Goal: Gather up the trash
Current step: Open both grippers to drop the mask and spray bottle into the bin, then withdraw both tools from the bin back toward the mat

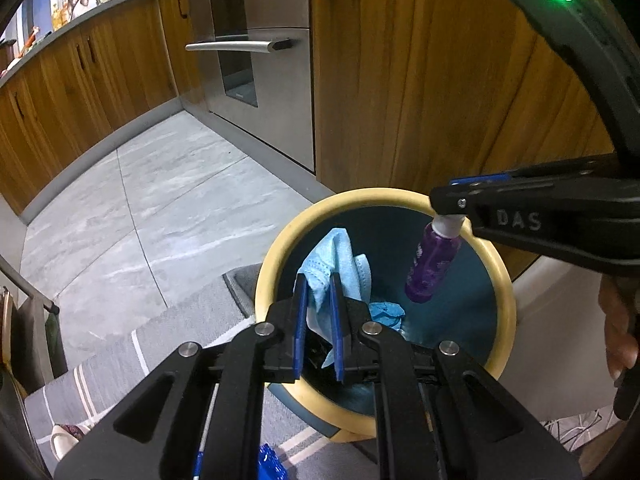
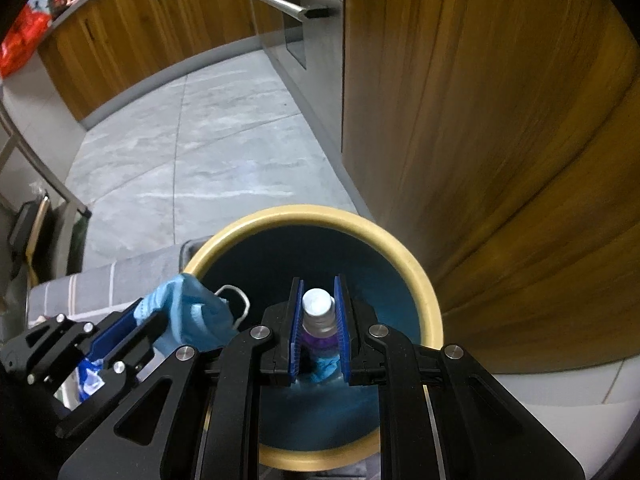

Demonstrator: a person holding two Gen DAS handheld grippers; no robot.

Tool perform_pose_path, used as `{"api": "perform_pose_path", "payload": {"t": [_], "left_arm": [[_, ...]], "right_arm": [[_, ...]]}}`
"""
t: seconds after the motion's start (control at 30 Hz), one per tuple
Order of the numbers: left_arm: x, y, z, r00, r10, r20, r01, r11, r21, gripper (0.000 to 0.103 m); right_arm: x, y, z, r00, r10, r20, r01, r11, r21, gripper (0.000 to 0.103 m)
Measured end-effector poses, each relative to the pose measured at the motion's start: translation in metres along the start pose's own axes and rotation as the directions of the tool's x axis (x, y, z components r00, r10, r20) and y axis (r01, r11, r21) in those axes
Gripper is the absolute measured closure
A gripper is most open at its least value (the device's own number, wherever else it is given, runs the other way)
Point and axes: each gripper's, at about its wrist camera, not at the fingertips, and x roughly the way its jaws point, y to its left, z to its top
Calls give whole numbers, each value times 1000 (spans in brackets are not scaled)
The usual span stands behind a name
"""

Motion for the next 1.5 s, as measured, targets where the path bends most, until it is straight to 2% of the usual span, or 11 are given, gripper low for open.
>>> {"api": "perform_pose_path", "payload": {"t": [0.17, 0.23, 0.27, 0.33, 0.4, 0.47, 0.53, 0.8, 1.0, 1.2, 1.5], "left_arm": [[-1, -1, 2, 1000, 8, 2, -8, 1000, 22, 82], [-2, -1, 1, 1000, 15, 7, -15, 1000, 28, 77], [-3, 0, 0, 1000, 18, 10, -19, 999, 26, 74], [-4, 3, -2, 1000, 27, 12, -28, 999, 16, 65], [-7, 7, -4, 999, 41, 18, -41, 999, -4, 51], [-9, 10, -6, 999, 46, 19, -45, 999, -15, 49], [-14, 13, -9, 998, 61, 20, -61, 998, -16, 42], [-41, 33, -15, 993, 112, 43, -110, 992, -57, 15], [-75, 49, -24, 987, 154, 50, -151, 986, -67, 9], [-117, 66, -35, 976, 201, 80, -195, 978, -80, 8], [-166, 94, -58, 960, 263, 95, -252, 961, -109, 6]], "right_arm": [[2, 1, 1, 1000, 11, 10, -11, 1000, 6, 86], [-2, 0, 0, 1000, 14, 24, -14, 1000, 9, 73], [-4, -1, 0, 999, 15, 31, -15, 1000, 11, 72], [-5, -3, 0, 999, 19, 34, -20, 1000, 21, 65], [-6, -4, 1, 999, 15, 37, -16, 999, 27, 60], [-8, -3, 2, 999, 20, 43, -21, 999, 31, 55], [-9, -1, 2, 998, 30, 51, -31, 999, 23, 43], [-33, 15, 2, 990, 81, 112, -80, 997, -13, 14], [-52, 20, -4, 985, 94, 145, -93, 996, -16, 7], [-73, 34, -11, 977, 75, 198, -66, 996, -53, 6], [-103, 61, -25, 963, 102, 248, -83, 993, -86, 5]]}}
